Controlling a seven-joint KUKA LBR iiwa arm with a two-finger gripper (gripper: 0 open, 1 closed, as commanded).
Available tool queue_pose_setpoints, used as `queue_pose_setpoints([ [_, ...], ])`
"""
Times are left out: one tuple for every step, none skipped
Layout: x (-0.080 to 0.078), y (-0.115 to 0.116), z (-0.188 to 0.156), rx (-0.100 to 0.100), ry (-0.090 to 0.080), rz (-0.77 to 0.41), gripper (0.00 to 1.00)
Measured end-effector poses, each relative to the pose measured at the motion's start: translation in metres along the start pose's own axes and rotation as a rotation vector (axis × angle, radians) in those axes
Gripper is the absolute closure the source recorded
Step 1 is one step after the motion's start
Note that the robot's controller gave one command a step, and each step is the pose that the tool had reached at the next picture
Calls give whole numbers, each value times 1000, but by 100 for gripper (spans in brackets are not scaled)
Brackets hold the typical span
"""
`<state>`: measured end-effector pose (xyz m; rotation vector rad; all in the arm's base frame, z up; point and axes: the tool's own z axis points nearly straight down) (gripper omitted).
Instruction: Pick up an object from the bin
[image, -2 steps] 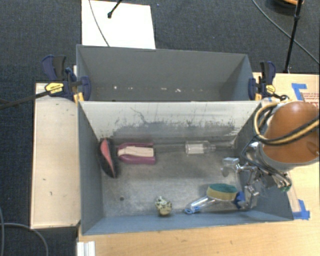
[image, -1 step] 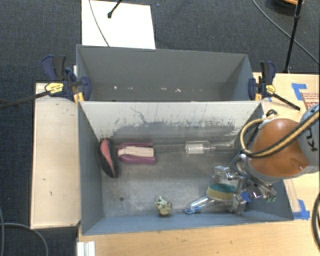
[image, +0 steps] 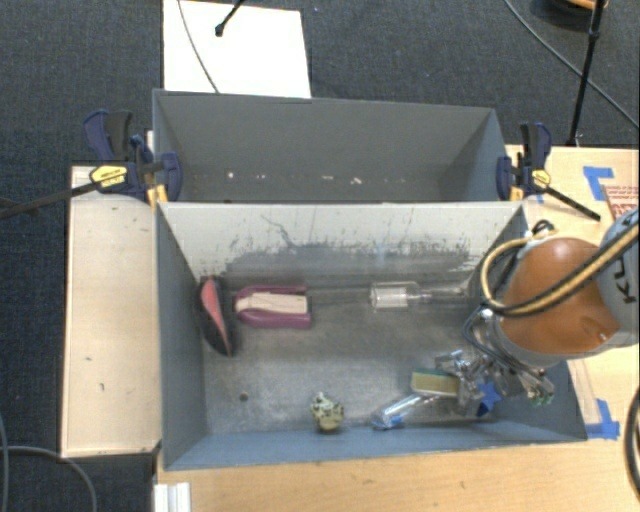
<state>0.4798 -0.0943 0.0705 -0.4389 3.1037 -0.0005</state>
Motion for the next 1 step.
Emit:
queue_pose_setpoints([
  [-38,-25,-203,4,-5,-27,100],
])
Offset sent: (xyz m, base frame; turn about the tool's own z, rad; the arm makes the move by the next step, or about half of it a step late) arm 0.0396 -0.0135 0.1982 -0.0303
